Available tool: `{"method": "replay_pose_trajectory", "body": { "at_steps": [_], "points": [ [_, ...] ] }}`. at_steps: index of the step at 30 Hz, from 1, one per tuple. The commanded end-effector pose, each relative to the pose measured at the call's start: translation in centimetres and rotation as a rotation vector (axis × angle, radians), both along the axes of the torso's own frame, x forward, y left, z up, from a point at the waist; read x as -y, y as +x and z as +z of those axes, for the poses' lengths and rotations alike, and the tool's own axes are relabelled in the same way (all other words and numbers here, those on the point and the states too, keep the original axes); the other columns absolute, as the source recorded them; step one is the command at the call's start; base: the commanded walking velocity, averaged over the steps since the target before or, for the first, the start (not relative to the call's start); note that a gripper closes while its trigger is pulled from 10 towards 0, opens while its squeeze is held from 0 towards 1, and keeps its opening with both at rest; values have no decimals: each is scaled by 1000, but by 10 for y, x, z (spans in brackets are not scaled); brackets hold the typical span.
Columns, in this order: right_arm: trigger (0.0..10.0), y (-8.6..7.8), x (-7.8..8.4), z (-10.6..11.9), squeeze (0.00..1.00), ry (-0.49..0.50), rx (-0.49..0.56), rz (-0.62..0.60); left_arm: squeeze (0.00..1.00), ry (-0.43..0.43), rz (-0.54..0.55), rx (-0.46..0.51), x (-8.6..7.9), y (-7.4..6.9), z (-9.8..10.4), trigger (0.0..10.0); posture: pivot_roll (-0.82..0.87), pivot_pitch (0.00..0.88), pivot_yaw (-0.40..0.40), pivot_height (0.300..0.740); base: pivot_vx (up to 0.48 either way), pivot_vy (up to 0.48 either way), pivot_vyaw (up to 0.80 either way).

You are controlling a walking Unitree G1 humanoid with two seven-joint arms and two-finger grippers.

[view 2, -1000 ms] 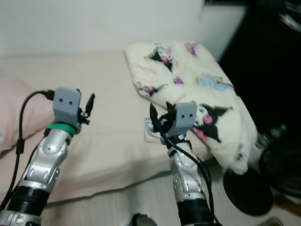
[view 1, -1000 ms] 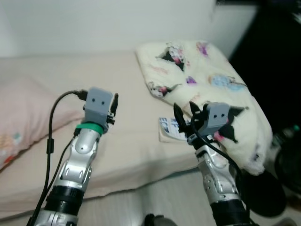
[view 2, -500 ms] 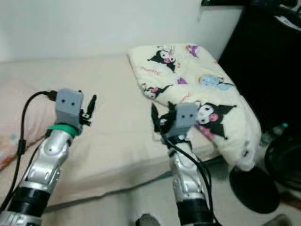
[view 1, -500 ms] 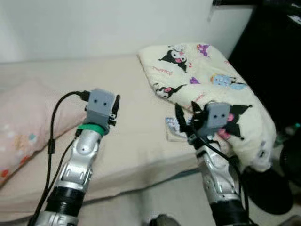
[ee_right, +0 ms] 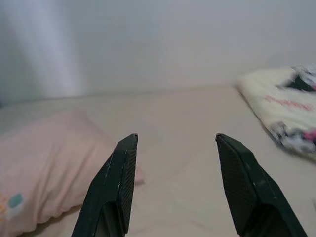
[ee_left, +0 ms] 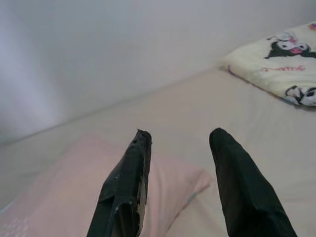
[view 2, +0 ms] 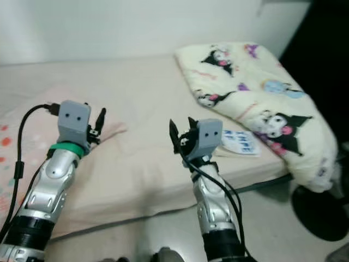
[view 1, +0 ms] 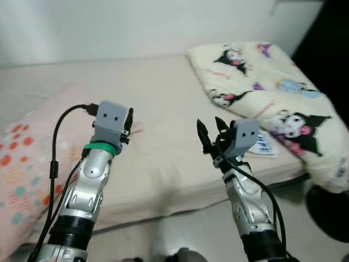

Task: Clean up the room

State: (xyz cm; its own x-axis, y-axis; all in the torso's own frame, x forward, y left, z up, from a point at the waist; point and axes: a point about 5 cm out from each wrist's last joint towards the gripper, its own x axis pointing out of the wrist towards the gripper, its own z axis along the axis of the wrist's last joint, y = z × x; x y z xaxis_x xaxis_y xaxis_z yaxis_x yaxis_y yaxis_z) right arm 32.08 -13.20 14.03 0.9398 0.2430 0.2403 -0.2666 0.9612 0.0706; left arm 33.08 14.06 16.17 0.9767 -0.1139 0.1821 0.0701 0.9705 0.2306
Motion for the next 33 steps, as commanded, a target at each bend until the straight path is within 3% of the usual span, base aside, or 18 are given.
{"method": "replay_pose_trajectory", "body": {
  "at_steps": [1, 33],
  "points": [
    [10000, -1, 2, 0, 0, -10, 5, -9, 0, 13, -12, -7, 4, -1, -2, 10000, -64, 58, 21, 740, 0, 469, 0],
    [10000, -1, 0, -2, 0, -12, 5, 4, 0, 14, -11, -10, 4, -1, -4, 10000, -65, 55, 21, 740, 0, 451, 0]
  ]
}}
